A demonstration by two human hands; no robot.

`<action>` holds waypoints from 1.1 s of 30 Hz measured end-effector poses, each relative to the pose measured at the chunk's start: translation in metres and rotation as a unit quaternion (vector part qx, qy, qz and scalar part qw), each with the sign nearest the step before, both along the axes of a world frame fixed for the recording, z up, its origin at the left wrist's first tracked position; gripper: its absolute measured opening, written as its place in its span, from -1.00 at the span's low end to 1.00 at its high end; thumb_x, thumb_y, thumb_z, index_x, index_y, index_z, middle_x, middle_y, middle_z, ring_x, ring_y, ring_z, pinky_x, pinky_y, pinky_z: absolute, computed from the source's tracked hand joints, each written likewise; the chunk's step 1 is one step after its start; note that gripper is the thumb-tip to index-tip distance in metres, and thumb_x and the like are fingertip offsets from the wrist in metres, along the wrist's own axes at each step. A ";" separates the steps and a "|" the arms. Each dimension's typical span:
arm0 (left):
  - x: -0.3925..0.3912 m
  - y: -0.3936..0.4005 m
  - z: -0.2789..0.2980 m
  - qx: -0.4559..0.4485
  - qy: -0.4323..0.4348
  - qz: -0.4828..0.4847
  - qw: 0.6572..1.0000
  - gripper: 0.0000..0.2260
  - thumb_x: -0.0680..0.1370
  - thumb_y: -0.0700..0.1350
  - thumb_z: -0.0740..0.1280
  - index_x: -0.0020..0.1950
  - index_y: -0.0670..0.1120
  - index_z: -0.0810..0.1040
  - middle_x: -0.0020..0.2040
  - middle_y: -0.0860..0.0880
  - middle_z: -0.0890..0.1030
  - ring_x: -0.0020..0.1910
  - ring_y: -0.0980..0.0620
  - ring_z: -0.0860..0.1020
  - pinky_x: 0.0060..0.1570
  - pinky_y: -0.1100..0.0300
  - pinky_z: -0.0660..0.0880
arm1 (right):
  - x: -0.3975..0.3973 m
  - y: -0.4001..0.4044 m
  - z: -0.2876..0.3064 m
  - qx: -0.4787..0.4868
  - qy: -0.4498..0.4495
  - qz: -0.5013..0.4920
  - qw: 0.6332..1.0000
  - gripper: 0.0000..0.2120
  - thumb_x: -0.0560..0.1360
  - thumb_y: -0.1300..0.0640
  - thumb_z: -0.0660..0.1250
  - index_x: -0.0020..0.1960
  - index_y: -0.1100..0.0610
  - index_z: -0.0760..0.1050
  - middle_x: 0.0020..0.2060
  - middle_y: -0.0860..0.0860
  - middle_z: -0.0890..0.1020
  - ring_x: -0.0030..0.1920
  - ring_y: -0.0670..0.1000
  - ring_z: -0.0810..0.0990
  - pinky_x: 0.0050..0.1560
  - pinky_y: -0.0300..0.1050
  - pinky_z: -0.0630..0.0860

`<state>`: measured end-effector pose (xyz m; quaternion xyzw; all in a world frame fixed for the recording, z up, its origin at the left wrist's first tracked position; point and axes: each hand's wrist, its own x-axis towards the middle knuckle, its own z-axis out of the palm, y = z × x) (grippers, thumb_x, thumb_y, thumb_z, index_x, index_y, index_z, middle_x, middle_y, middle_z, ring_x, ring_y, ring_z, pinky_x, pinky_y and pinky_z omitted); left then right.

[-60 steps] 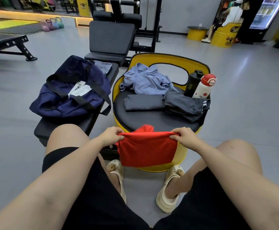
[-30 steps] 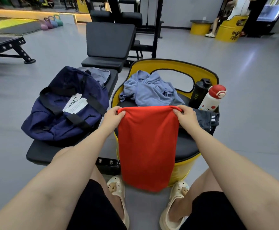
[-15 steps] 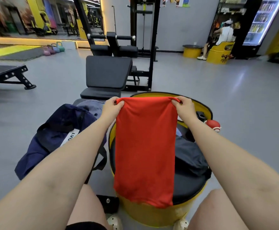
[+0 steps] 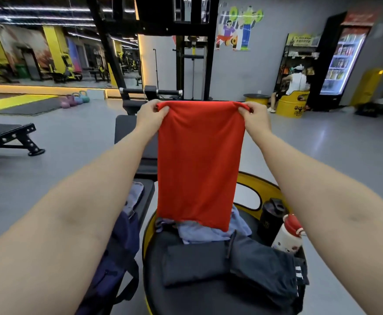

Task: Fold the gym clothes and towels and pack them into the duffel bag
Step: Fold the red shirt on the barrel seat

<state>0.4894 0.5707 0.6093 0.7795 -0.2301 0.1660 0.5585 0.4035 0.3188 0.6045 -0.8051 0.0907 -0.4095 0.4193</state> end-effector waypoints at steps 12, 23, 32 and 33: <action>-0.030 0.027 -0.106 0.077 0.094 -0.029 0.992 -0.81 0.54 -0.17 0.32 -0.25 0.06 0.49 -0.33 0.07 0.48 -0.30 0.10 0.42 -0.25 0.20 0.35 | -0.047 0.013 -0.118 0.067 0.124 0.024 0.990 -0.90 0.54 0.18 0.32 -0.05 0.14 0.62 -0.30 0.00 0.58 -0.24 -0.05 0.49 -0.17 -0.13 0.40; -0.137 0.083 -0.224 0.073 0.260 -0.104 0.957 -0.84 0.47 -0.16 0.39 -0.28 0.00 0.49 -0.41 0.03 0.44 -0.38 0.09 0.38 -0.35 0.20 0.28 | -0.167 0.049 -0.218 0.091 0.272 0.106 0.952 -0.93 0.54 0.21 0.35 -0.02 0.15 0.61 -0.25 0.06 0.63 -0.17 0.05 0.60 -0.13 -0.18 0.54; -0.212 0.109 -0.272 0.076 0.324 -0.134 0.934 -0.82 0.55 -0.27 0.31 -0.22 -0.07 0.46 -0.37 0.01 0.43 -0.38 0.10 0.37 -0.39 0.27 0.29 | -0.235 0.062 -0.269 0.114 0.312 0.125 0.935 -0.91 0.51 0.22 0.38 -0.12 0.22 0.62 -0.27 0.12 0.57 -0.19 0.03 0.50 -0.13 -0.07 0.43; -0.220 0.111 -0.276 0.075 0.331 -0.139 0.930 -0.83 0.56 -0.28 0.30 -0.21 -0.09 0.45 -0.36 0.00 0.42 -0.39 0.12 0.38 -0.42 0.32 0.29 | -0.241 0.063 -0.276 0.117 0.315 0.128 0.933 -0.92 0.51 0.20 0.39 -0.14 0.18 0.63 -0.27 0.11 0.57 -0.19 0.03 0.51 -0.11 -0.04 0.45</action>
